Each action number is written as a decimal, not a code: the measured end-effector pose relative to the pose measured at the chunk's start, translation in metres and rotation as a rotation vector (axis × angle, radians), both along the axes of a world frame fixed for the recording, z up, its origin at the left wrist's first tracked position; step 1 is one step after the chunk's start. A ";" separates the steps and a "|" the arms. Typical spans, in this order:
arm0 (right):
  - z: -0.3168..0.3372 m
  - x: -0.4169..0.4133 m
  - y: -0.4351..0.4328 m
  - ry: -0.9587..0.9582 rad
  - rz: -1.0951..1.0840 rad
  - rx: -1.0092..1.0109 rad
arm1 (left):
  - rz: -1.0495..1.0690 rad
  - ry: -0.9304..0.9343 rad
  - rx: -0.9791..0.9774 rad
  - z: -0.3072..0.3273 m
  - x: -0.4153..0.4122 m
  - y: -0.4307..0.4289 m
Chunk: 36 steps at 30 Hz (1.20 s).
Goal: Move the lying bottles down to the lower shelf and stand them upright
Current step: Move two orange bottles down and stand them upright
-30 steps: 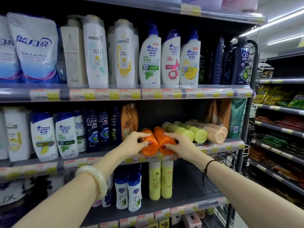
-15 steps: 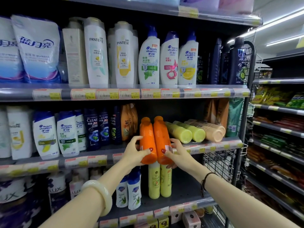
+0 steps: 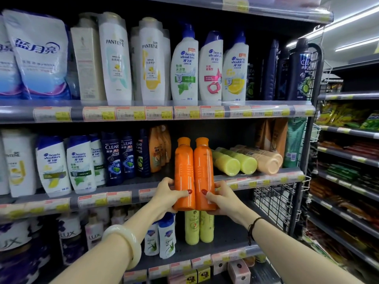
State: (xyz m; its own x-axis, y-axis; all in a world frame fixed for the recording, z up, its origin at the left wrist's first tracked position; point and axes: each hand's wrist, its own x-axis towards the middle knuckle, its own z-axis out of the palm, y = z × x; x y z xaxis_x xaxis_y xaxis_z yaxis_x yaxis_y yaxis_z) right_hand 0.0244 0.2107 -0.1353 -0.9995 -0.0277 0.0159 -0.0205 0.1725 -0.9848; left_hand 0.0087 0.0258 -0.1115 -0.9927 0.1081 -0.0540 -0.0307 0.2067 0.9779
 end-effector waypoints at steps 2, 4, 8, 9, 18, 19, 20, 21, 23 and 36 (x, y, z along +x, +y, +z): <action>0.000 -0.002 0.001 -0.018 0.016 -0.020 | 0.012 -0.004 0.008 0.001 -0.002 0.001; 0.000 -0.003 0.000 -0.044 0.030 -0.018 | 0.024 -0.013 0.010 0.002 -0.003 0.002; -0.002 -0.004 0.001 -0.071 0.031 0.000 | -0.030 -0.050 -0.003 0.002 -0.003 0.001; -0.004 -0.004 0.003 -0.071 0.033 -0.015 | -0.048 -0.064 0.004 0.001 -0.002 0.000; -0.003 0.001 0.016 -0.069 0.157 -0.037 | -0.109 -0.072 0.102 -0.013 0.000 -0.003; -0.004 0.001 0.015 -0.079 0.165 -0.038 | -0.112 -0.066 0.098 -0.014 0.000 -0.004; -0.005 0.001 0.015 -0.086 0.170 -0.038 | -0.114 -0.056 0.095 -0.016 0.001 -0.004; -0.006 0.001 0.015 -0.088 0.173 -0.034 | -0.112 -0.044 0.090 -0.019 0.001 -0.005; -0.010 0.003 0.016 -0.086 0.176 -0.020 | -0.110 -0.022 0.067 -0.025 0.002 -0.004; -0.064 0.008 0.030 -0.131 0.119 0.062 | -0.267 0.085 -0.219 -0.073 -0.006 0.010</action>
State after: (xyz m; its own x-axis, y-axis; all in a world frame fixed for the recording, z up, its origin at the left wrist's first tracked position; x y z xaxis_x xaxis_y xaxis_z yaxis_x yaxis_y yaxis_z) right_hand 0.0321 0.2403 -0.1988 -0.9826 -0.1423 -0.1191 0.0831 0.2367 -0.9680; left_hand 0.0025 0.0361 -0.1850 -0.9330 0.3591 -0.0228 0.1323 0.4012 0.9064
